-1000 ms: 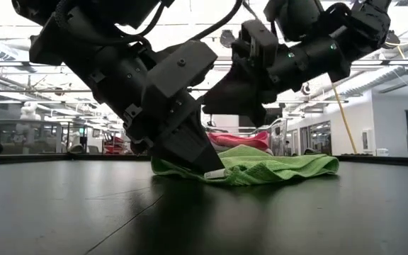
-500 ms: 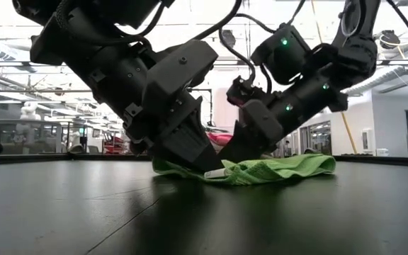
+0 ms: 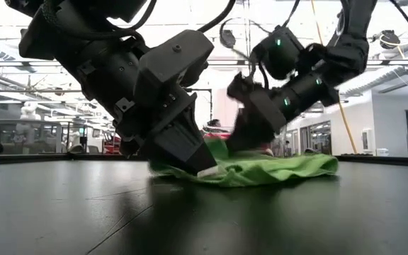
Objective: Fold microfiber towels
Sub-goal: Fold the green microfiber cloth
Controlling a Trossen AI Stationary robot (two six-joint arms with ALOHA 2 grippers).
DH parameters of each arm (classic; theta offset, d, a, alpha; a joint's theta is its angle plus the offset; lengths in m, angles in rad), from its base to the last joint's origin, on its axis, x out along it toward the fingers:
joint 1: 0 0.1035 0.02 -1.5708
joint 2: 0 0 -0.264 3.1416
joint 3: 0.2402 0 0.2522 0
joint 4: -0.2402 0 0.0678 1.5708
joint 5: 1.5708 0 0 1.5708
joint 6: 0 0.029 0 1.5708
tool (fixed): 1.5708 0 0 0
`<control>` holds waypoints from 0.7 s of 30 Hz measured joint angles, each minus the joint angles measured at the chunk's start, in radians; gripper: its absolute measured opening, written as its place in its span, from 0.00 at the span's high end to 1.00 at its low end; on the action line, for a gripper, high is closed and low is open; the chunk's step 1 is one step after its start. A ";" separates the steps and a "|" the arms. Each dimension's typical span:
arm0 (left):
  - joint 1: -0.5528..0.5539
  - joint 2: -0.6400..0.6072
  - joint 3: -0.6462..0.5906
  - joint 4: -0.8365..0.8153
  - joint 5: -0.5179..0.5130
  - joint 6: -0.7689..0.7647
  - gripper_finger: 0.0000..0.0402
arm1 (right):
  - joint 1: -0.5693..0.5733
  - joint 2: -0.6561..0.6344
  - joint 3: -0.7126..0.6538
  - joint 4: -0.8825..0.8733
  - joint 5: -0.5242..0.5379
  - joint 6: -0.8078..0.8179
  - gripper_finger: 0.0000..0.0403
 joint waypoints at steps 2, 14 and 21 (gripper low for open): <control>0.006 0.000 0.000 0.000 0.005 -0.001 0.98 | 0.013 -0.044 0.000 0.000 -0.022 0.043 1.00; 0.017 0.000 -0.001 0.003 0.015 0.017 0.99 | 0.258 -0.129 0.001 -0.240 0.122 0.097 1.00; 0.017 0.001 -0.002 0.003 0.011 0.015 0.98 | 0.272 -0.083 -0.039 -0.220 0.127 0.141 1.00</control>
